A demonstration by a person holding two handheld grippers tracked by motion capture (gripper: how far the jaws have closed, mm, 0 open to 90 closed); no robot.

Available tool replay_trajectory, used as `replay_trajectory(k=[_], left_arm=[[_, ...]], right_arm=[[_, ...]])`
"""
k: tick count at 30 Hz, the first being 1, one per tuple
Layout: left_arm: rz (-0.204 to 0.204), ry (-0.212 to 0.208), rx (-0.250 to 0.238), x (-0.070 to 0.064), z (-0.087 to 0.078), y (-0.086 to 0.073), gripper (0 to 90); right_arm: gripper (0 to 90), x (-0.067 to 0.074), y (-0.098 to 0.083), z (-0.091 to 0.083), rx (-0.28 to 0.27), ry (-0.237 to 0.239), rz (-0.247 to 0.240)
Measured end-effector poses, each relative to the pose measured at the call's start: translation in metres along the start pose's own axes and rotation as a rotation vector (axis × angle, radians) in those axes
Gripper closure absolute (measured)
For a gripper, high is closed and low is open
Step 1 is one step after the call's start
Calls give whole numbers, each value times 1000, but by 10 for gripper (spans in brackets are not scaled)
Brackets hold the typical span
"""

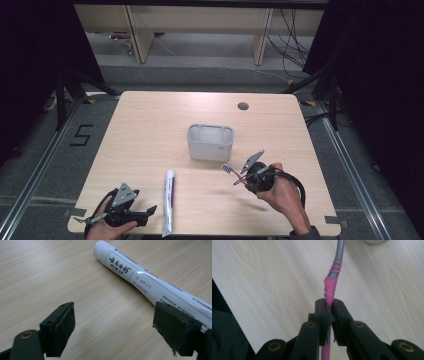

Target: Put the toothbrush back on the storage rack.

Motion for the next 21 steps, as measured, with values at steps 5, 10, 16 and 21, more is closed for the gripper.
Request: replay_trajectory(k=[5,10,16,21], left_arm=[[1,2,1,0,0,0,173],[2,2,2,0,0,0,173],[17,3,21,2,-1,-1,173],[0,4,-5,0,1,0,173]], right_arm=[[838,2,4,-8,-67,33,-5],[837,0,9,-16,-135,32,9],[837,-6,15,-23,-240,50,48],[838,-14,23,-28,-367,56,59]])
Point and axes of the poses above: each handheld gripper's, and its own axes: z roughly forward along the jaws, y roughly out of its top, x roughly to its left, the point moved 6 cm from there along z, roughly forward along the jaws, and after that the axes turned 7 degrees about z, right-handed, at the moved point
